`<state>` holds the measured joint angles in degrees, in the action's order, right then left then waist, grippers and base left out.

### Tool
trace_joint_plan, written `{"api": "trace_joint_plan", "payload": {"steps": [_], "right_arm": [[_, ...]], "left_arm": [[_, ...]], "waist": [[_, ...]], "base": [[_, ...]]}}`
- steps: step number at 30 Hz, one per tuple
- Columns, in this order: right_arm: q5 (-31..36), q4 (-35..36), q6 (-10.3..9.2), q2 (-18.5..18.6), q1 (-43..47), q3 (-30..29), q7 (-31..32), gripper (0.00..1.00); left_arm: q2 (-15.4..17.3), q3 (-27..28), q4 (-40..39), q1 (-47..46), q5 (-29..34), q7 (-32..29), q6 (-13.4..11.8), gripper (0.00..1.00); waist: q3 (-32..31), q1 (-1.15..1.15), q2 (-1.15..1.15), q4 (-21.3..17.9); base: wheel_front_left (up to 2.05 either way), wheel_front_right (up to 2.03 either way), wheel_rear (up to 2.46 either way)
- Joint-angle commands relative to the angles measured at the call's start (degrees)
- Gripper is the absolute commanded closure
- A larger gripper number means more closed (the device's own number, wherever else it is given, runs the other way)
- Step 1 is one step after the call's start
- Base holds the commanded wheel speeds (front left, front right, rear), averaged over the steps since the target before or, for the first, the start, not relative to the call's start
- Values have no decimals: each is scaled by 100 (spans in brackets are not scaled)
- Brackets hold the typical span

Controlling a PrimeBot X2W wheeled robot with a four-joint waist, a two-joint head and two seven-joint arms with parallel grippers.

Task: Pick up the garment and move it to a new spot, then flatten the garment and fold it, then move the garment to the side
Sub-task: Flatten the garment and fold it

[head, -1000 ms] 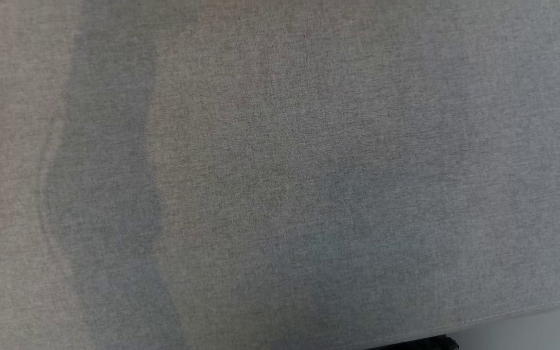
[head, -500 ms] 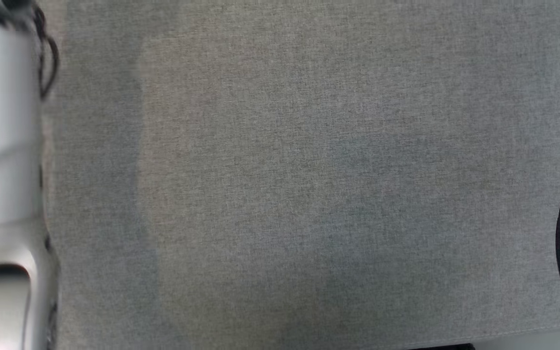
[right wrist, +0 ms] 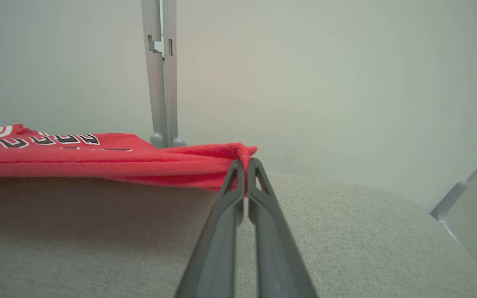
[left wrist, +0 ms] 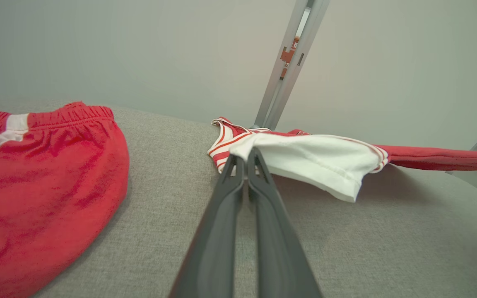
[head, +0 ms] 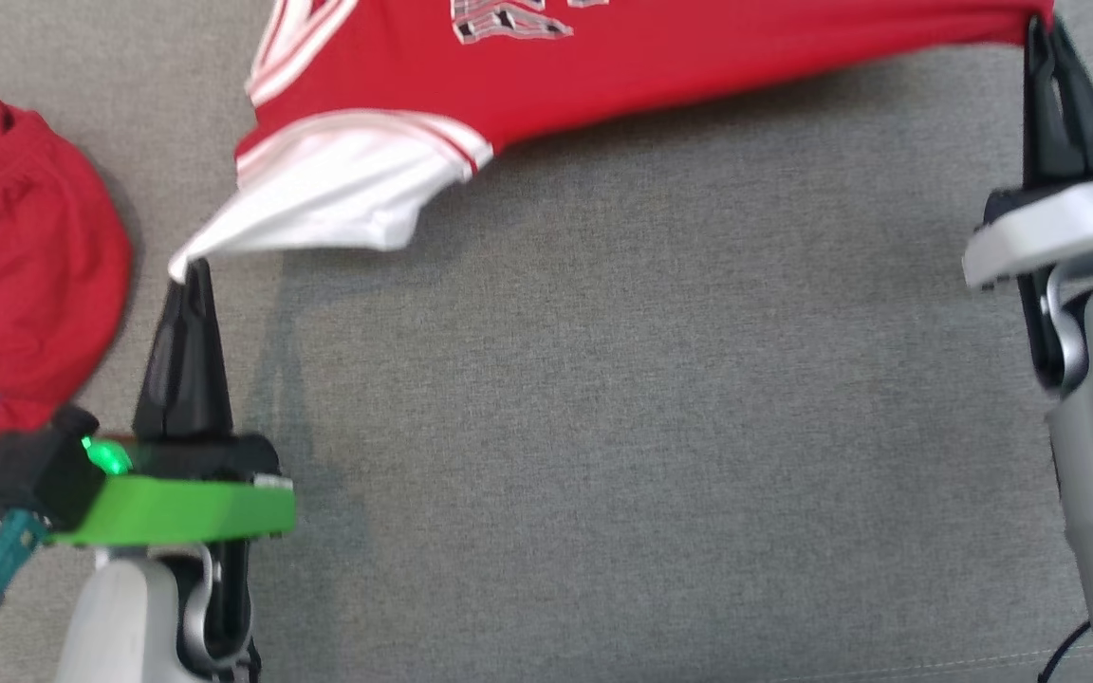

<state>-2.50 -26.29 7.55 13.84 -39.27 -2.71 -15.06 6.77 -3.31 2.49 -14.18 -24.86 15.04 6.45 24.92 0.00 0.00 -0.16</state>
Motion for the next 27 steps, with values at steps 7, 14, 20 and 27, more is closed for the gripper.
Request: {"api": "trace_joint_plan", "payload": {"steps": [7,14,20,27], "right_arm": [[116,526,-12,-200,1723,-408,-16,100],[155,1007,-12,-374,2840,-709,-16,100],[240,1359,-12,-556,3432,-806,-16,100],[278,1166,-12,-584,3413,-721,-16,100]], "left_arm": [[-217,-81,-166,1474,-126,21,-117,100],[-293,-223,-297,2214,-122,19,-215,100],[-311,-350,-549,2474,-79,-74,-399,100],[-325,-474,-445,2256,-133,-311,-530,100]], "waist": [[-1351,0,0,-53],[-1580,0,0,44],[-1525,0,0,52],[-1537,0,0,-36]], "base": [[0,0,0],[0,0,0],[0,0,0],[0,0,0]]}}
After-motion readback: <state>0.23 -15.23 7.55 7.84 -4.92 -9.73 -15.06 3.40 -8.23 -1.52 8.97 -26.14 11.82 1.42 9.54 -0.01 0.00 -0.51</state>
